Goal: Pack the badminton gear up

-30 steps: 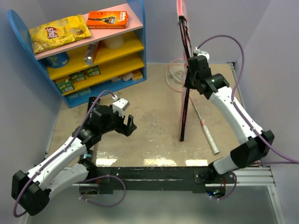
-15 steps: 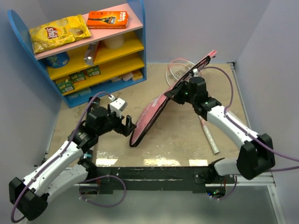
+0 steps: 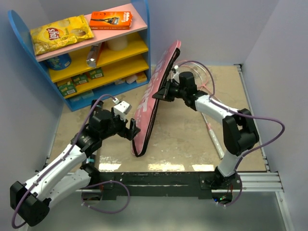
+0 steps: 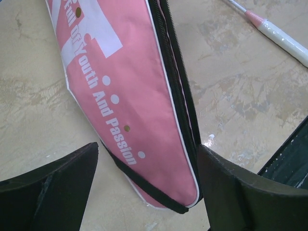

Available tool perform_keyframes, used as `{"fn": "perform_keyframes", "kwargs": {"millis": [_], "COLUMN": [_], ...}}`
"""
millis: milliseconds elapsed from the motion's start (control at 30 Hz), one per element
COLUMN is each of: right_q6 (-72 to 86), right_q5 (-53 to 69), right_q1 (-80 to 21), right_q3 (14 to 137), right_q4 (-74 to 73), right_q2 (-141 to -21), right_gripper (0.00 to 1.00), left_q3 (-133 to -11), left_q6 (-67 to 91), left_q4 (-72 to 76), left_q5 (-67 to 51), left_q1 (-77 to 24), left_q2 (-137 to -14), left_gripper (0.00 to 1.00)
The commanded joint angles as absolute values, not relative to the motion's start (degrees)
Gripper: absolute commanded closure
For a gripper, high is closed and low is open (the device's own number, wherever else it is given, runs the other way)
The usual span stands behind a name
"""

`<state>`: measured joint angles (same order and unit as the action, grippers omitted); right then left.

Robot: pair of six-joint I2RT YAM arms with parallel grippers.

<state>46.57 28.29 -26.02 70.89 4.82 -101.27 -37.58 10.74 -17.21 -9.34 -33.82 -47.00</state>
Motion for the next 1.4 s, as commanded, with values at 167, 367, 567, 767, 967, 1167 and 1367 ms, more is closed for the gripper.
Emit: {"fn": "perform_keyframes", "kwargs": {"millis": [167, 367, 567, 767, 967, 1167, 1367], "right_q6": [44.46, 44.21, 39.21, 34.90, 32.44, 30.50, 28.57], "right_q5": [30.06, 26.29, 18.21, 6.27, -1.22, -1.15, -0.09], "right_q1": [-26.72, -26.98, -26.98, -26.90, -26.98, -27.07, -26.98], "right_q3": [58.46, 53.79, 55.37, 53.88, 52.29, 51.16, 47.03], "right_q4": [16.33, 15.05, 1.80, -9.31, -17.30, -20.04, -19.78], "right_q2": [-97.73, -98.35, -96.16, -87.22, -74.82, -69.09, -67.24], "right_gripper": [1.00, 0.71, 0.34, 0.25, 0.25, 0.25, 0.25], "left_q3": [-37.18, -38.58, -43.14, -45.88, -46.49, -47.28, -48.51], "left_q6": [9.76, 10.11, 11.60, 12.83, 14.06, 14.06, 13.27], "left_q4": [-15.12, -14.68, -16.08, -15.91, -13.81, -10.55, -9.23], "left_q5": [-9.84, -10.72, -8.09, -0.18, 8.43, 17.83, 26.01], "left_q1": [-34.10, -34.10, -35.15, -41.39, -47.72, -52.99, -57.30], "left_q2": [-49.47, -51.85, -55.72, -63.10, -71.44, -80.94, -85.25], "left_gripper": [0.14, 0.13, 0.13, 0.13, 0.12, 0.09, 0.10]}}
